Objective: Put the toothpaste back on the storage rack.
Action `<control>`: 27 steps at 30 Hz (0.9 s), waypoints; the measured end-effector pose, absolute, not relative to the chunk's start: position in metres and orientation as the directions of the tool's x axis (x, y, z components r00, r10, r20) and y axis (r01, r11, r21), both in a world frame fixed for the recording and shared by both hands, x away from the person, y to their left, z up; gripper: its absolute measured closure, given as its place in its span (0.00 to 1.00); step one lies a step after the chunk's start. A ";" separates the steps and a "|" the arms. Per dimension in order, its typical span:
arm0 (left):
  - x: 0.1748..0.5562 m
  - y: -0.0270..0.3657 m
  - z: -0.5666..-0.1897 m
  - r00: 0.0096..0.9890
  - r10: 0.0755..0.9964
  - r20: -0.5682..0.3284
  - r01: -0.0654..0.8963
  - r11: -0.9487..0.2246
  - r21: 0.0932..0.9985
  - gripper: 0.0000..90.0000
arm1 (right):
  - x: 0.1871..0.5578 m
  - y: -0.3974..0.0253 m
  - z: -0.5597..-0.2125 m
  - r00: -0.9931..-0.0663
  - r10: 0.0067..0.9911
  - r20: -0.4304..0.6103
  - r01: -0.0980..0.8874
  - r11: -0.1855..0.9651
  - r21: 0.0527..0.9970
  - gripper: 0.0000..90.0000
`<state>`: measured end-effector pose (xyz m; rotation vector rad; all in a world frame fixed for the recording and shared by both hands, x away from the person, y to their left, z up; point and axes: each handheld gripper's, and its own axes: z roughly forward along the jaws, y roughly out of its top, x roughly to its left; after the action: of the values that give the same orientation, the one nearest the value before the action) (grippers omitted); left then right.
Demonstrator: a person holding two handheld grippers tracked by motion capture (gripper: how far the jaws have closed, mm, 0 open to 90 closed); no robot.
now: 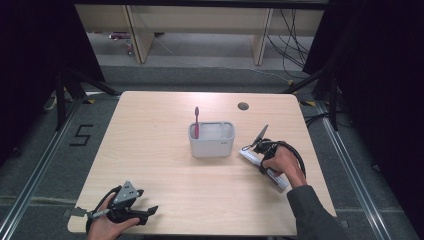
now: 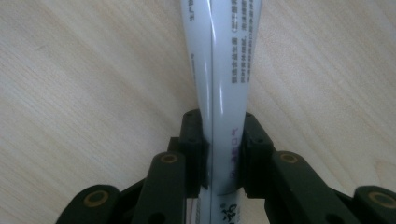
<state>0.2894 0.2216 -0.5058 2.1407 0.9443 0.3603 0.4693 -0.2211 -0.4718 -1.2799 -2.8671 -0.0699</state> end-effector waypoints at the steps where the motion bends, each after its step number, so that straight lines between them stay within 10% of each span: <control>1: 0.289 0.221 -0.506 0.686 0.726 -0.046 0.513 -0.437 0.739 0.25 | 0.471 -0.222 -0.472 -0.686 0.727 0.018 0.727 0.685 0.041 0.83; 27: 0.289 0.222 -0.506 0.682 0.730 -0.048 0.515 -0.432 0.740 0.26 | 0.470 -0.232 -0.459 -0.655 0.755 0.027 0.752 0.649 0.115 0.84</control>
<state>0.2890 0.2224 -0.5056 2.1300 0.9518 0.3601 0.4697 -0.2324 -0.4592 -1.3134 -2.8737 -0.1828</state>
